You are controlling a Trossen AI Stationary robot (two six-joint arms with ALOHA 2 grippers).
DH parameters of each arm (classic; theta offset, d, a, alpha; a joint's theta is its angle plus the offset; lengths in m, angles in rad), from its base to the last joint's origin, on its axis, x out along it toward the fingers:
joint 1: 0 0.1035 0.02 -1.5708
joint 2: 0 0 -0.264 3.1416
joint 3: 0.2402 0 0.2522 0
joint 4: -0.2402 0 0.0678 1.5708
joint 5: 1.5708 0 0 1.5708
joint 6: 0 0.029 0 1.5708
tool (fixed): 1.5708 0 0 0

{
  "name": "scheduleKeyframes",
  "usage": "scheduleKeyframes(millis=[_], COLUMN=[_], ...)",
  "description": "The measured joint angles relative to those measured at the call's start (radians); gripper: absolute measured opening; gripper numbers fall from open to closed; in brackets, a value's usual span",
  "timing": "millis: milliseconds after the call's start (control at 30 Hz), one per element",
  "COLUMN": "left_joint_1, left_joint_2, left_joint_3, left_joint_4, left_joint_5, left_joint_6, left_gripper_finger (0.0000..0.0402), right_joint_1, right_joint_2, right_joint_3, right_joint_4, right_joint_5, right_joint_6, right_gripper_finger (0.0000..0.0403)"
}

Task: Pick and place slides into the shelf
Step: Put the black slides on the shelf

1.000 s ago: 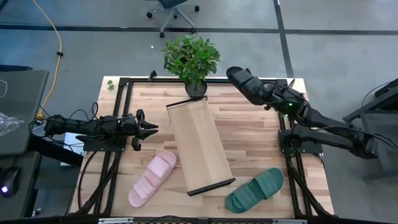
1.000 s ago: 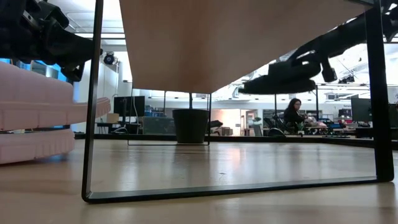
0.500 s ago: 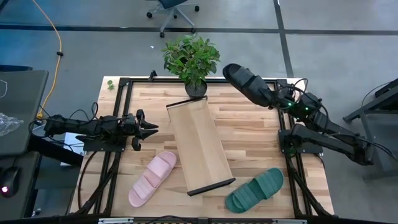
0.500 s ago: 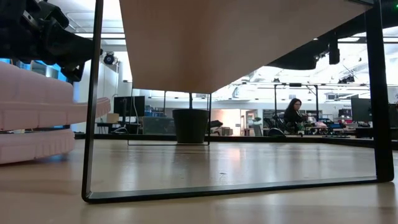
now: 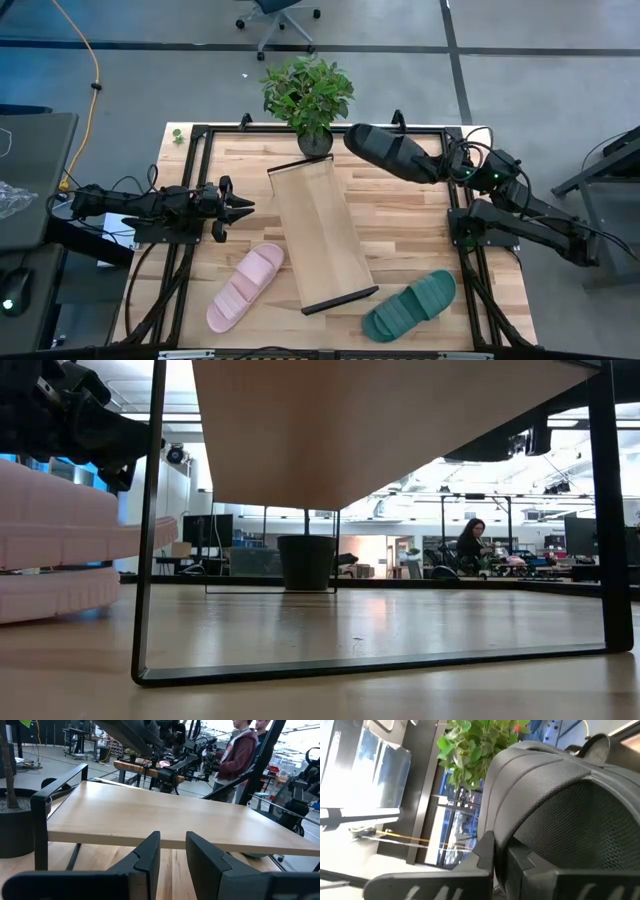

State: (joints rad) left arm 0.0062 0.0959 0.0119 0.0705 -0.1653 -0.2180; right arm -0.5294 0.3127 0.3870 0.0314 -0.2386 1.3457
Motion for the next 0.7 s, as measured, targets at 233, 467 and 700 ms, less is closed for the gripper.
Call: scheduleKeyframes(millis=[233,467,700], left_joint_1=[0.000,0.000,0.000], left_joint_2=[0.000,0.000,0.000], left_joint_3=[0.000,0.000,0.000], left_joint_4=[0.000,0.000,0.000], left_joint_5=[0.000,0.000,0.000], left_joint_6=[0.000,0.000,0.000], left_gripper_finger=[0.0083,0.0083,0.0083], right_joint_1=[0.000,0.000,-0.001], right_joint_2=[0.021,0.120,0.245], right_joint_3=[0.000,0.000,0.001], right_joint_4=[-0.048,0.013,0.181], right_joint_5=[-0.116,-0.193,-0.285], right_joint_6=[-0.011,-0.018,0.005], right_gripper_finger=[0.0000,0.0000,0.0000])
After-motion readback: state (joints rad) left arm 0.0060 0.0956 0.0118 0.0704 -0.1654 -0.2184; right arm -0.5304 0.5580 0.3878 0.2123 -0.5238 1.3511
